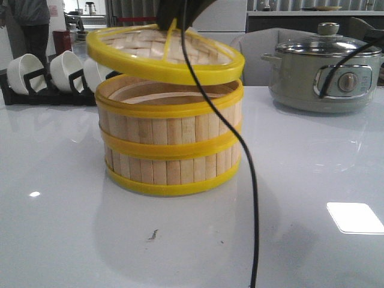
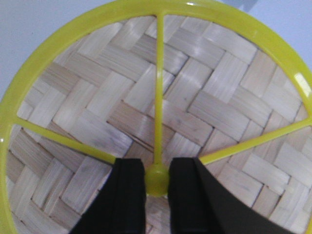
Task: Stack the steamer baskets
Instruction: 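Lift the lid with the right gripper and carry it over the stack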
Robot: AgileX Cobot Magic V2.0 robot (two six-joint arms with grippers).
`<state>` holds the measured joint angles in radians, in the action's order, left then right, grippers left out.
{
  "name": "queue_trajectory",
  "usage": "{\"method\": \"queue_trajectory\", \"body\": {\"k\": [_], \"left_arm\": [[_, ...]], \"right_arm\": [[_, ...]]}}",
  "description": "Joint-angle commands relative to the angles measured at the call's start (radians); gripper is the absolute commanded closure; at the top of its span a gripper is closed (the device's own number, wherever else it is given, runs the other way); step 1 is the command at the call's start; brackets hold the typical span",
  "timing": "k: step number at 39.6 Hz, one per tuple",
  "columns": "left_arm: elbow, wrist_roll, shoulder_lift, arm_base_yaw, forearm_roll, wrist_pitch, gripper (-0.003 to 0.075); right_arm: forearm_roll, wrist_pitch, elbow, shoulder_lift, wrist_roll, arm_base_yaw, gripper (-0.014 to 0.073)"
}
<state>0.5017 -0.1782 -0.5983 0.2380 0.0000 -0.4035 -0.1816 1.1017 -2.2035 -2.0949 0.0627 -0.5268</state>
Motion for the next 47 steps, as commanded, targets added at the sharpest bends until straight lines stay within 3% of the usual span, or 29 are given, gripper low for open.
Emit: {"method": "queue_trajectory", "body": {"k": [1, 15, 47], "left_arm": [[0.028, -0.005, 0.000, -0.001, 0.000, 0.084, 0.0634], [0.028, -0.005, 0.000, -0.001, 0.000, 0.084, 0.0634], [0.028, -0.005, 0.000, -0.001, 0.000, 0.084, 0.0634]], "right_arm": [[0.014, -0.034, -0.071, 0.030, 0.002, -0.012, 0.0538], [0.107, 0.010, -0.077, 0.014, -0.041, -0.015, 0.0538], [0.108, -0.045, -0.077, -0.013, -0.041, -0.014, 0.0538]]}}
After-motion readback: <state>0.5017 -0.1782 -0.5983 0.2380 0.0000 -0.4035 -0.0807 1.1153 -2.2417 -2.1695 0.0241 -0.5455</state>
